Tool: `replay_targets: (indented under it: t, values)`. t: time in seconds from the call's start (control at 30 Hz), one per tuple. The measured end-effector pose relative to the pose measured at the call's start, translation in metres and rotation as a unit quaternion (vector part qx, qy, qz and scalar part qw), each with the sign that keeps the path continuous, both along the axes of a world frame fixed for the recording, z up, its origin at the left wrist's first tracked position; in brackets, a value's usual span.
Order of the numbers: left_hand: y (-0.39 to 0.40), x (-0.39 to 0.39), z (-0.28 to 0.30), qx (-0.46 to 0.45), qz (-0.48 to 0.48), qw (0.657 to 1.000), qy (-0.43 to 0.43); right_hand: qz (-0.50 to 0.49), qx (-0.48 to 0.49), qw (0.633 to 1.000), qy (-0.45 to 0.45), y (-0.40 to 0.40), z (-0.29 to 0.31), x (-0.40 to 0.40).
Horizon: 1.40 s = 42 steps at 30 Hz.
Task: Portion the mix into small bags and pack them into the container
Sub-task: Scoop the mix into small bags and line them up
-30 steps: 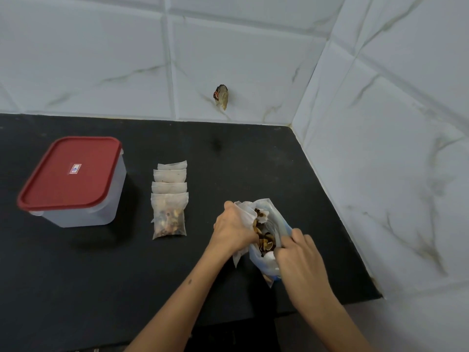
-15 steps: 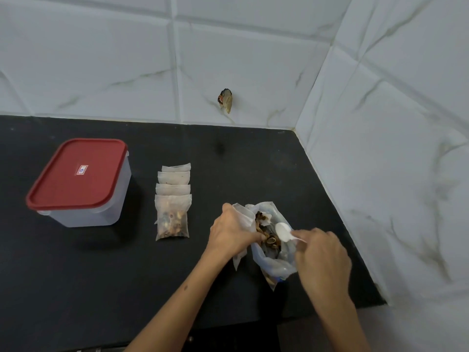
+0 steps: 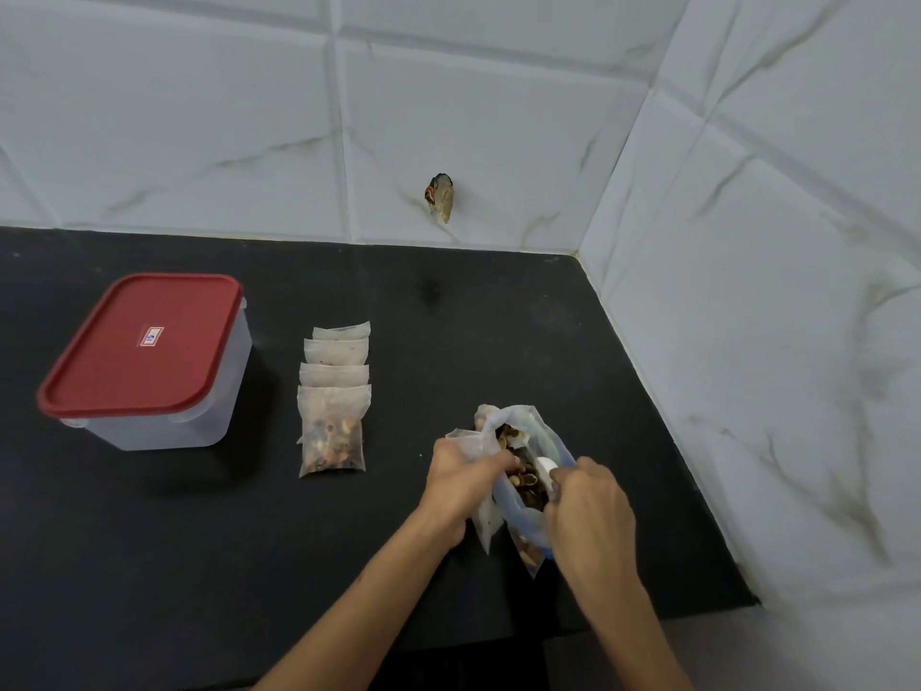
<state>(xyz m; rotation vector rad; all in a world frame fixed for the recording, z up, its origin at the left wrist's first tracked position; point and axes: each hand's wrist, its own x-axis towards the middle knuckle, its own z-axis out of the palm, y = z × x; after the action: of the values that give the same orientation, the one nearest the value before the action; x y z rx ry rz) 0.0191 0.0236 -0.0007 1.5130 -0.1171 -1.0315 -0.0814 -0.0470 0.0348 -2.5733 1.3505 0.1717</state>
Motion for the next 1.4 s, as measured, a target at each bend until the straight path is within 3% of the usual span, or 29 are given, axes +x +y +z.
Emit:
replay_targets:
  t: [0.27, 0.57, 0.73, 0.8, 0.93, 1.17, 1.27, 1.4]
  values:
    - [-0.004, -0.010, 0.004, -0.026, 0.043, 0.997, 0.066, -0.036, 0.004, 0.995, -0.092, -0.001, -0.008, -0.009]
    - [-0.003, -0.009, 0.000, -0.036, 0.054, 0.996, 0.068, 0.048, -0.016, 0.994, -0.101, -0.001, -0.019, 0.007]
    - [0.000, -0.008, -0.004, -0.038, 0.069, 0.994, 0.076, 0.092, -0.099, 0.985, -0.102, -0.002, -0.020, -0.001]
    - [0.000, -0.008, -0.005, -0.036, 0.071, 0.993, 0.082, 0.108, -0.100, 0.987, -0.061, -0.004, -0.019, -0.003]
    - [-0.002, -0.010, -0.004, -0.055, 0.079, 0.991, 0.096, 0.090, -0.042, 0.993, -0.062, -0.013, -0.018, 0.002]
    - [0.000, -0.014, 0.003, -0.068, 0.074, 0.988, 0.121, -0.066, 0.075, 0.983, -0.151, -0.019, -0.027, -0.010]
    - [-0.003, -0.018, 0.009, -0.079, 0.063, 0.987, 0.128, -0.136, 0.173, 0.953, -0.207, -0.028, -0.027, -0.012]
    - [-0.006, -0.020, 0.012, -0.062, 0.057, 0.989, 0.118, -0.265, 0.333, 0.860, -0.281, -0.038, -0.024, -0.017]
